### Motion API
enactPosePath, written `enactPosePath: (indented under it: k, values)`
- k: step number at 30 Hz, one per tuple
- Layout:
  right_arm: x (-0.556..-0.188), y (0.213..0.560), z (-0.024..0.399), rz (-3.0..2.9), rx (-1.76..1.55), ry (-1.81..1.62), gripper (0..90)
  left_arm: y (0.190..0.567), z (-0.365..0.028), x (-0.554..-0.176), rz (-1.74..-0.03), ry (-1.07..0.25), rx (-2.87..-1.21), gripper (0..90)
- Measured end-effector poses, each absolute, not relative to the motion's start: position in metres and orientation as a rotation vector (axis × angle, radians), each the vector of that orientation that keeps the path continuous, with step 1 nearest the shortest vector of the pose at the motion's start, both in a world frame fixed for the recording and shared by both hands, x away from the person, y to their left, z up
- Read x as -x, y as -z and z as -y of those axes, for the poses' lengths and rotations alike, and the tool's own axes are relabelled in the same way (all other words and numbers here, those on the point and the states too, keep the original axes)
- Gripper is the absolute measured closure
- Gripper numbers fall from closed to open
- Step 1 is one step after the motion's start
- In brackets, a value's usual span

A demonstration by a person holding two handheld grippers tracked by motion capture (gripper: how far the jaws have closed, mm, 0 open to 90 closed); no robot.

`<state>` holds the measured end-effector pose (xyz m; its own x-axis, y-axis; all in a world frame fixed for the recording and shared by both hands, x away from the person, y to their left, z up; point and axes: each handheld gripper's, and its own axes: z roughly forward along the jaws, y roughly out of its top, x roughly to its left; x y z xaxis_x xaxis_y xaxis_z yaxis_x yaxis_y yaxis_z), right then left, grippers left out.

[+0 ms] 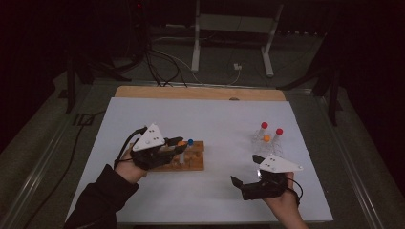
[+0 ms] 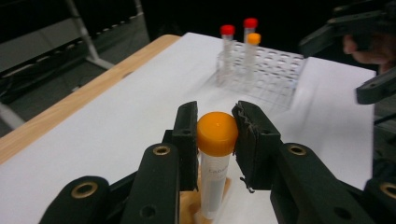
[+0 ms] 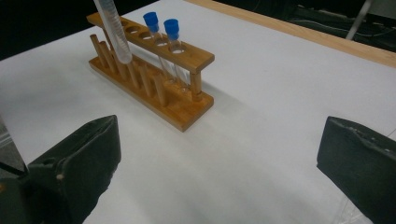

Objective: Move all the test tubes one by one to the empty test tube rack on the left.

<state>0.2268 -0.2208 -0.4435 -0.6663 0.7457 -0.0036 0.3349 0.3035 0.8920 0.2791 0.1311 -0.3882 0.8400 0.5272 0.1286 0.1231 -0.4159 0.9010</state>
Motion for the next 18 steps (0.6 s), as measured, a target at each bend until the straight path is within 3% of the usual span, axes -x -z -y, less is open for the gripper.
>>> enactPosePath:
  k: [18]
  values:
    - [-0.227, 0.442, 0.224, -2.151, -0.956, -1.326, 0.0, 0.385, -0.155, -0.308, -0.59, -0.588, -1.879, 71.9]
